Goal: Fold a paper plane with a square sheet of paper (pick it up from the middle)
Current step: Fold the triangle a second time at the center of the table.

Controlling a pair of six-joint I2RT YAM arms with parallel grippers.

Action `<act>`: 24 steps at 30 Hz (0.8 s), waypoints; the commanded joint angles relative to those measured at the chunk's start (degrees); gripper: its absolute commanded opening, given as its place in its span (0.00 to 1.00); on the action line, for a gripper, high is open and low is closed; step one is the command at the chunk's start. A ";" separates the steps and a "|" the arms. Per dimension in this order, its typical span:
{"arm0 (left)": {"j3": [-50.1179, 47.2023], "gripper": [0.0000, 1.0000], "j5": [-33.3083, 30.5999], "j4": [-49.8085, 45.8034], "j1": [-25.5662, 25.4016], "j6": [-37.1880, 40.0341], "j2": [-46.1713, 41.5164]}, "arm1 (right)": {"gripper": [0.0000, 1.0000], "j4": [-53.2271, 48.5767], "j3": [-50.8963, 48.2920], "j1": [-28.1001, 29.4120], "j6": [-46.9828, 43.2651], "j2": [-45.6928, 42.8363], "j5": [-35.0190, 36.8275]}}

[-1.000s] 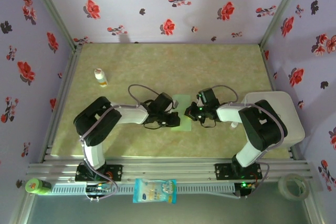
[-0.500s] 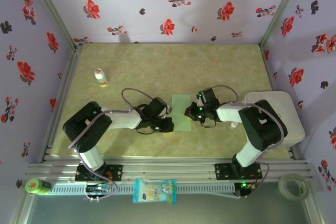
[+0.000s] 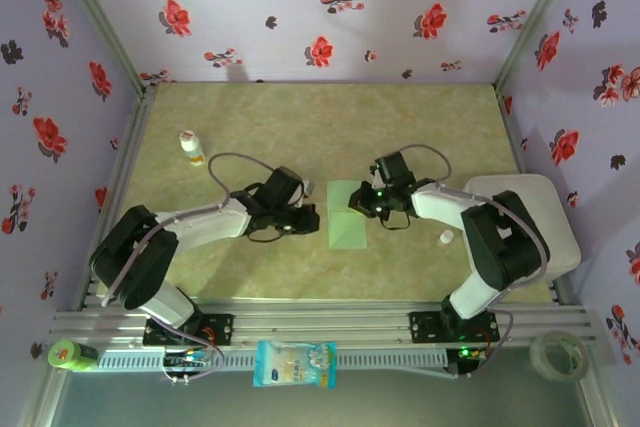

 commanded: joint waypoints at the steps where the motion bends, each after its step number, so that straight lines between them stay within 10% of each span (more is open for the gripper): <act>1: 5.62 0.04 3.16 0.23 0.46 3.26 3.60 | 0.13 -9.40 0.59 0.26 -0.82 -6.14 5.88; 11: 16.29 0.05 8.52 -2.81 -0.36 7.26 15.21 | 0.18 -11.44 -11.81 0.88 7.27 -20.84 4.92; 24: 16.31 0.02 3.97 -4.53 -0.44 8.87 22.85 | 0.31 -11.53 -11.36 4.02 9.31 -15.40 1.25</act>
